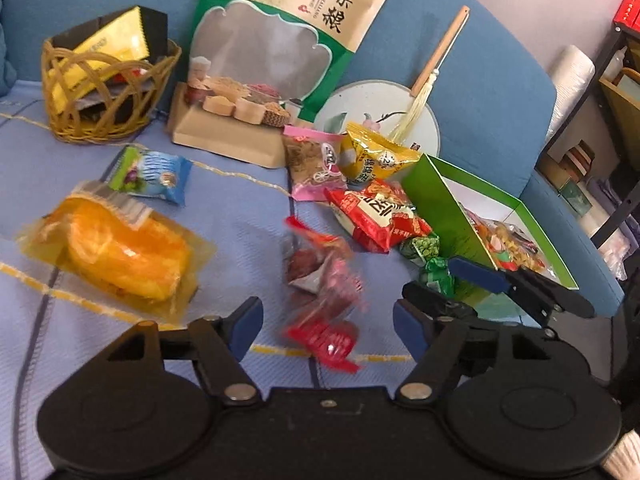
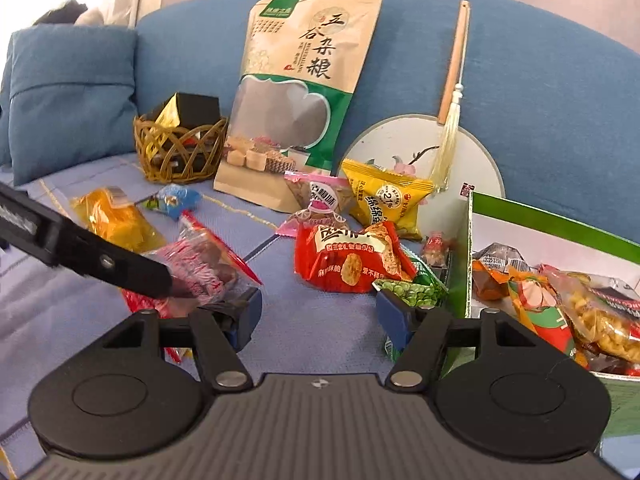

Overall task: Organize snacks
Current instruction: 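Carry a red fruit bag with the left gripper while the right carries a green packet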

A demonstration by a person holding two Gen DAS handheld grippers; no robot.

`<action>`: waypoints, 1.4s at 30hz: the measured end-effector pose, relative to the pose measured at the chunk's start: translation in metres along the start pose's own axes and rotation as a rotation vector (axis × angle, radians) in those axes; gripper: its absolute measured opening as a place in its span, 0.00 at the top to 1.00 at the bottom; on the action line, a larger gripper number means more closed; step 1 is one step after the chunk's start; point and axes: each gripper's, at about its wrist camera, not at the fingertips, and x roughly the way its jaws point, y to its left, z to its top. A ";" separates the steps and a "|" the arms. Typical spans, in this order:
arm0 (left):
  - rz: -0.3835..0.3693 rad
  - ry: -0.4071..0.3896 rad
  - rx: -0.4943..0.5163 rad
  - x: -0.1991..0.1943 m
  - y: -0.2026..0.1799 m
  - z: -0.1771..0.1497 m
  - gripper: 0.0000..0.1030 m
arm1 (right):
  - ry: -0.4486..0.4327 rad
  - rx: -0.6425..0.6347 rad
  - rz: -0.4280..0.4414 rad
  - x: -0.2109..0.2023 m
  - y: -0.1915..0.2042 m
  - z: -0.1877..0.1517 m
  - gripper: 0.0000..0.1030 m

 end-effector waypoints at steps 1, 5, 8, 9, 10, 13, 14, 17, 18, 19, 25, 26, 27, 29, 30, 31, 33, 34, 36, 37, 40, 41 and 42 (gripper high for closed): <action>-0.002 0.000 -0.002 0.004 0.000 0.000 0.11 | 0.000 -0.005 -0.005 -0.001 0.001 0.000 0.02; -0.033 0.040 -0.018 0.025 0.003 0.002 0.48 | 0.029 -0.051 -0.040 -0.005 0.003 0.000 0.05; -0.061 0.054 -0.035 0.026 0.008 0.001 0.70 | 0.062 -0.156 -0.103 -0.001 0.006 0.003 0.10; -0.069 0.050 -0.043 0.021 0.009 0.001 0.72 | 0.071 -0.188 -0.116 0.001 0.006 0.004 0.11; -0.072 0.044 -0.044 0.016 0.011 0.000 0.72 | 0.084 -0.228 -0.133 0.004 0.007 0.005 0.13; -0.071 0.030 -0.032 0.000 0.013 -0.001 0.73 | 0.137 -0.365 -0.204 0.021 0.012 0.004 0.22; -0.071 0.026 -0.029 -0.005 0.015 -0.001 0.73 | 0.156 -0.414 -0.221 0.027 0.014 0.002 0.27; -0.078 0.023 -0.030 -0.016 0.021 -0.002 0.73 | 0.223 -0.504 -0.257 0.045 0.019 0.000 0.40; -0.077 0.020 -0.036 -0.019 0.023 -0.003 0.73 | 0.238 -0.539 -0.270 0.049 0.021 -0.001 0.41; -0.075 0.019 -0.042 -0.021 0.025 -0.003 0.73 | 0.253 -0.579 -0.285 0.053 0.024 -0.002 0.44; -0.073 0.030 -0.060 -0.020 0.033 -0.004 0.71 | 0.245 -0.481 -0.218 0.033 0.032 0.011 0.77; -0.072 0.028 -0.062 -0.020 0.033 -0.004 0.63 | 0.235 -0.434 -0.186 0.025 0.032 0.013 0.77; -0.068 0.022 -0.062 -0.020 0.031 -0.004 0.43 | 0.222 -0.372 -0.143 0.013 0.032 0.013 0.77; -0.055 0.013 -0.052 -0.020 0.028 -0.004 0.22 | 0.200 -0.258 -0.067 -0.007 0.028 0.013 0.77; -0.049 0.010 -0.043 -0.019 0.025 -0.003 0.15 | 0.191 -0.215 -0.046 -0.015 0.028 0.011 0.77; -0.049 0.013 -0.035 -0.017 0.023 -0.001 0.14 | 0.174 -0.163 -0.013 -0.024 0.024 0.008 0.77; -0.043 0.025 -0.023 -0.011 0.018 0.001 0.00 | 0.147 -0.089 0.026 -0.036 0.019 -0.002 0.72; -0.034 0.027 -0.014 -0.008 0.015 0.001 0.00 | 0.136 -0.063 0.022 -0.038 0.016 -0.007 0.58; -0.009 0.028 0.012 -0.001 0.008 0.002 0.00 | 0.125 -0.032 0.005 -0.037 0.011 -0.016 0.41; 0.002 0.033 0.024 0.002 0.006 0.003 0.00 | 0.126 -0.018 -0.004 -0.036 0.009 -0.018 0.28; 0.020 0.051 0.027 0.012 0.005 0.004 0.00 | 0.132 0.051 0.025 -0.033 0.000 -0.024 0.17; 0.021 0.056 0.017 0.014 0.006 0.005 0.00 | 0.137 0.064 0.035 -0.030 -0.001 -0.025 0.15; 0.018 0.056 0.012 0.015 0.007 0.006 0.00 | 0.137 0.070 0.032 -0.029 0.000 -0.027 0.15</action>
